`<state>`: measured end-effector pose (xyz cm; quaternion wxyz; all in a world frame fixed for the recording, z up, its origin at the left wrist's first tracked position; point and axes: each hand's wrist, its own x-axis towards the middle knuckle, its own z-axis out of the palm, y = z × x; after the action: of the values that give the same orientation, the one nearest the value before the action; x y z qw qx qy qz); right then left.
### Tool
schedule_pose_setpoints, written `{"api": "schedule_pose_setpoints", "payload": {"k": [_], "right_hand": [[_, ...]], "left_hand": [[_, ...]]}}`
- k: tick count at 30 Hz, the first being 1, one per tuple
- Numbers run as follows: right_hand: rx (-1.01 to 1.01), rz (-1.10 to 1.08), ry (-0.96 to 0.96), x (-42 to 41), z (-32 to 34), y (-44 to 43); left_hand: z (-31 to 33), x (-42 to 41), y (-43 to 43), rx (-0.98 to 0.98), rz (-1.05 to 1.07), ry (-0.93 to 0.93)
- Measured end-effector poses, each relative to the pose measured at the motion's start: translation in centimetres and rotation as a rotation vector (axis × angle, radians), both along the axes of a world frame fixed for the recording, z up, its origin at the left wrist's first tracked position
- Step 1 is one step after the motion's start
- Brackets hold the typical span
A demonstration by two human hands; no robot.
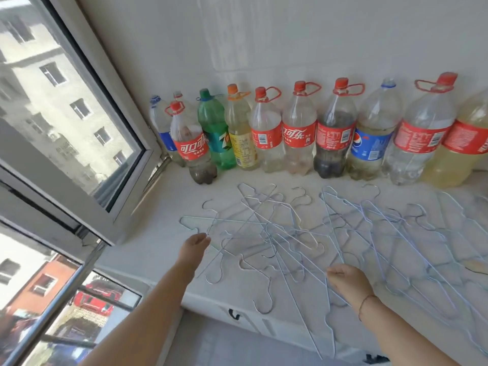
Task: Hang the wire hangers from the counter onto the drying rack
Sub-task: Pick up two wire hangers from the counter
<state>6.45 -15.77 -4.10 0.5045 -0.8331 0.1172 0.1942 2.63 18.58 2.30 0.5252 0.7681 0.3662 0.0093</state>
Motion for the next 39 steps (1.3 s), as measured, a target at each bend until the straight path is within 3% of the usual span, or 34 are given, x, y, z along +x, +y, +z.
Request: {"api": "schedule_pose_setpoints", "payload": {"k": [14, 20, 28, 39], "right_hand": [[0.078, -0.031, 0.112, -0.1, -0.5, -0.9], [0.129, -0.105, 0.116, -0.5, -0.3, 0.3], [0.302, -0.273, 0.154, -0.2, 0.4, 1.6], [0.627, -0.279, 0.22, 0.7, 3.7, 3.0]], "left_hand": [[-4.6, 3.8, 4.0, -0.169, 0.088, 0.151], [-4.9, 3.7, 5.1, -0.344, 0.093, 0.199], [-4.1, 4.2, 5.8, -0.483, 0.135, 0.116], [-1.6, 6.4, 3.5, -0.594, 0.018, -0.013]]}}
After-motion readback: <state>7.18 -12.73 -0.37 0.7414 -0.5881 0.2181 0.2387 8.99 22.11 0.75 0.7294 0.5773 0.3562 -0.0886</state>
